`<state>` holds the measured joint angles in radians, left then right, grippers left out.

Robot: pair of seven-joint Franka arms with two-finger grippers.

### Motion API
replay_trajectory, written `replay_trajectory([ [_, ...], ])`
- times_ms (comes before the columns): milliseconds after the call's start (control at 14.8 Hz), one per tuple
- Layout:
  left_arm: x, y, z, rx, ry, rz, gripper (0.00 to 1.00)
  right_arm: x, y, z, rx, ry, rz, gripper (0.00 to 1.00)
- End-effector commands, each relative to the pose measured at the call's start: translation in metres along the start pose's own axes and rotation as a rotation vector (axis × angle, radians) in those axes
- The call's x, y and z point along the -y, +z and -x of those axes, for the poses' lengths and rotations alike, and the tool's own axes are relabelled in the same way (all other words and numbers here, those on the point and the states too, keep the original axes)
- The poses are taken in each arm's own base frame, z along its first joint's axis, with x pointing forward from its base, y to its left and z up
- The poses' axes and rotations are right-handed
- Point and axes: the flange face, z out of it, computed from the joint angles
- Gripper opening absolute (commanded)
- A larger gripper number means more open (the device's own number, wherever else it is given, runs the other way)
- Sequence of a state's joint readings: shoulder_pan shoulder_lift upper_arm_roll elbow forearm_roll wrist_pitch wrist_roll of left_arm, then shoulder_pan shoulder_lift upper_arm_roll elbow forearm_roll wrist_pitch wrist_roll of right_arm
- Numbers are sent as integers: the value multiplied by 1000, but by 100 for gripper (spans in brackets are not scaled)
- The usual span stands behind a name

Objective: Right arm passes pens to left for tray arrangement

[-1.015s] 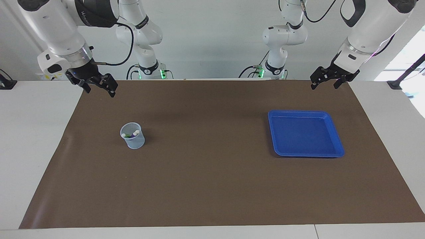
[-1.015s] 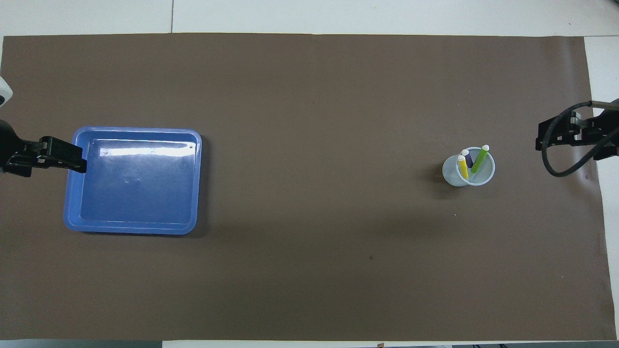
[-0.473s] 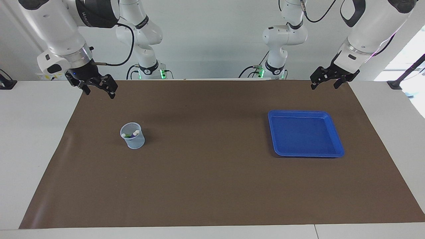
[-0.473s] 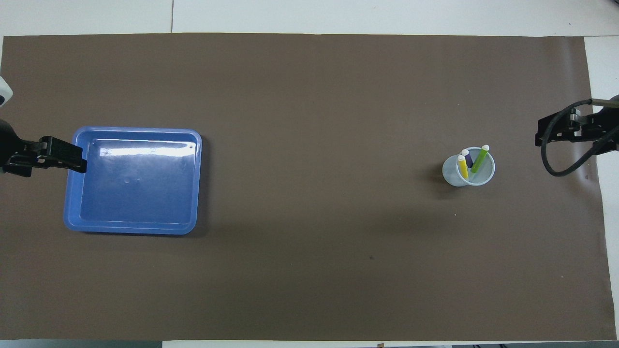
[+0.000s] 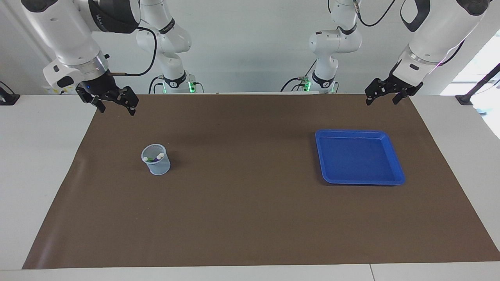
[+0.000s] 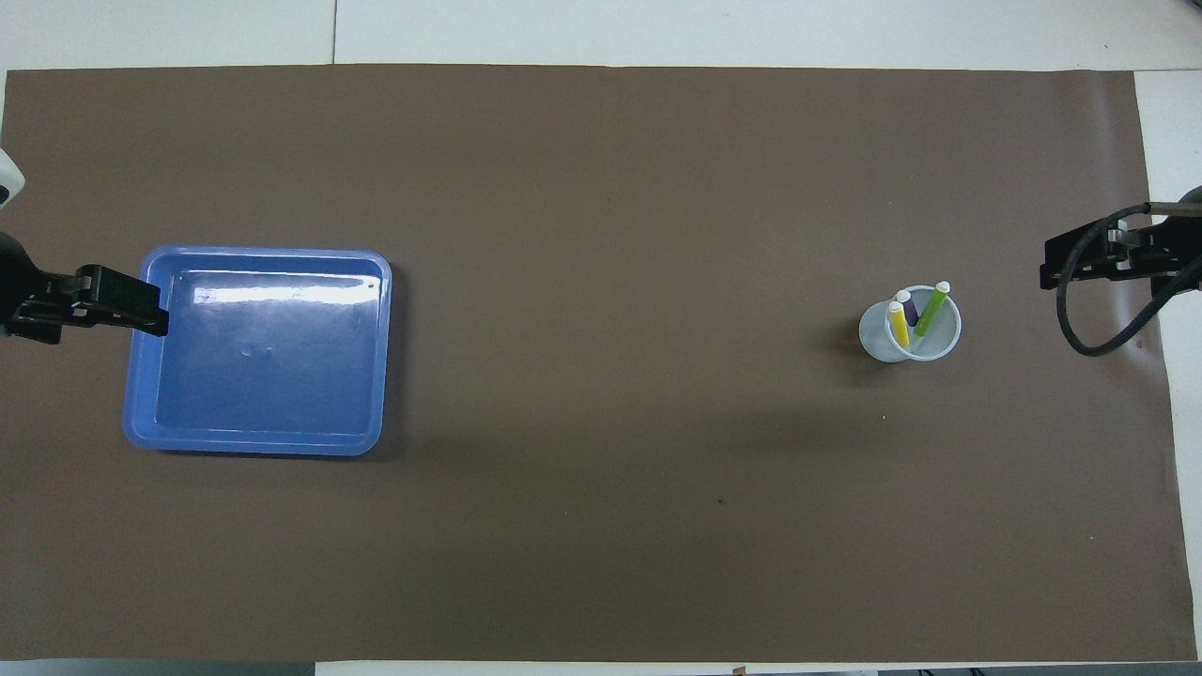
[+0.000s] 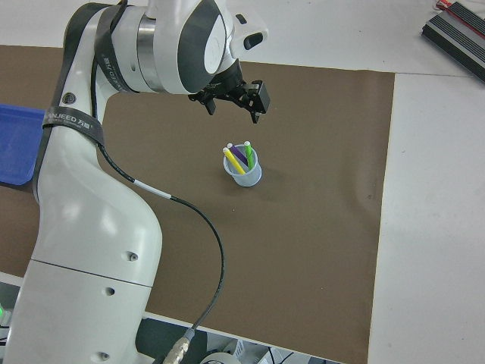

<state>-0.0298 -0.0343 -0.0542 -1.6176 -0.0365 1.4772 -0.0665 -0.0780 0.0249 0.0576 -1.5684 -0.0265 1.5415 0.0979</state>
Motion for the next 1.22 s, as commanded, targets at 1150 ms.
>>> replay_trajectory([
  [1150,18,-3,1,-16,-43,-10,100,11,193,-27,-108,-71,-13,97],
])
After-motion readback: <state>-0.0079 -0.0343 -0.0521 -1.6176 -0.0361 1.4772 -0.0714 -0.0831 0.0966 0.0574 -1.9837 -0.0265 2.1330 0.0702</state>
